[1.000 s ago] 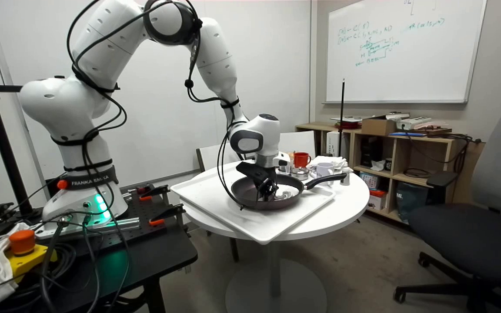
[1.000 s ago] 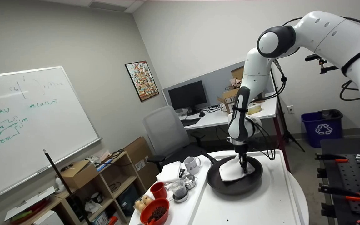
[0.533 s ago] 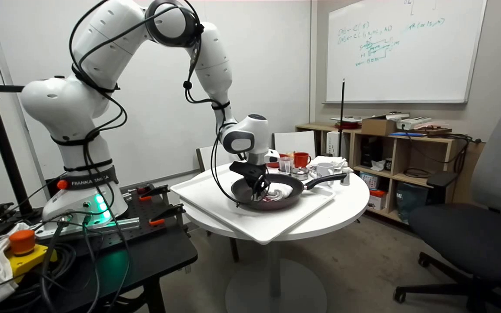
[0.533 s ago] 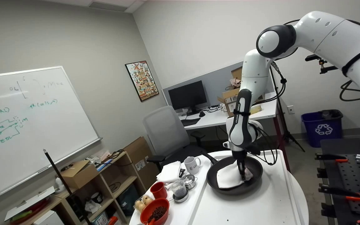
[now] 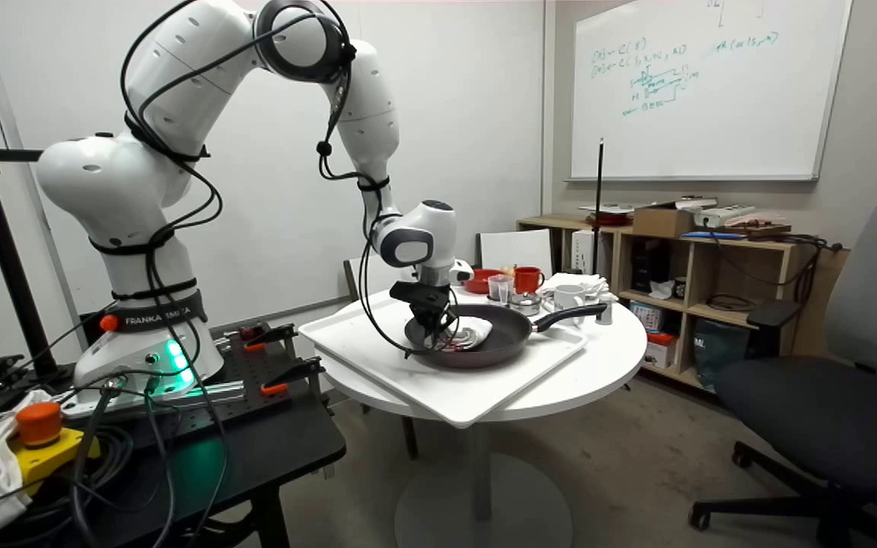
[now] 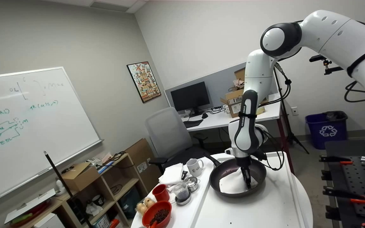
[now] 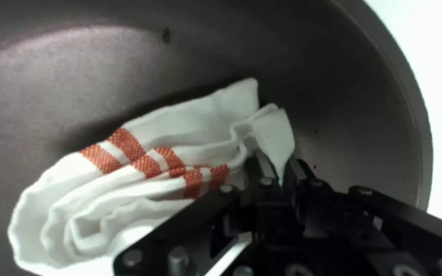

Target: Pick up the napkin from the table and wipe the pan

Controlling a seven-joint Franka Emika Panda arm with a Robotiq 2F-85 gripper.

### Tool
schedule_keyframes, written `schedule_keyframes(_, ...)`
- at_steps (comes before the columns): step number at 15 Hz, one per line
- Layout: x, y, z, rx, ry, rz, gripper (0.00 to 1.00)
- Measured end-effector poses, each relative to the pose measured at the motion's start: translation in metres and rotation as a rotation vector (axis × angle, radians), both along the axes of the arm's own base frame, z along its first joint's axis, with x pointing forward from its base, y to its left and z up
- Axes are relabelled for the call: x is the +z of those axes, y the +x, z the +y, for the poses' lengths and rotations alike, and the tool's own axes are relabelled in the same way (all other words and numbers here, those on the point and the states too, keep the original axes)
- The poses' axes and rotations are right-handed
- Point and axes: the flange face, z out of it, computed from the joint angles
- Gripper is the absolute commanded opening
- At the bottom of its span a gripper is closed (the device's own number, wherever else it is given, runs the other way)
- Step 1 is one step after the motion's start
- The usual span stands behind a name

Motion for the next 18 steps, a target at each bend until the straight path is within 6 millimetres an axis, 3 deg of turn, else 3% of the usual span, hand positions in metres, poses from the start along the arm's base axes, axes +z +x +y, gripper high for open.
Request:
schedule_keyframes(4, 0.008, 0.01, 0.011, 0.016, 0.015, -0.042, 0.03)
schedule_keyframes(10, 0.026, 0.046, 0.018, -0.008, 0.074, -0.107, 0.03)
schedule_keyframes(14, 0.027, 0.068, 0.003, -0.064, 0.111, -0.114, 0.03)
schedule_keyframes(18, 0.027, 0.088, -0.028, -0.156, 0.139, -0.115, 0.03)
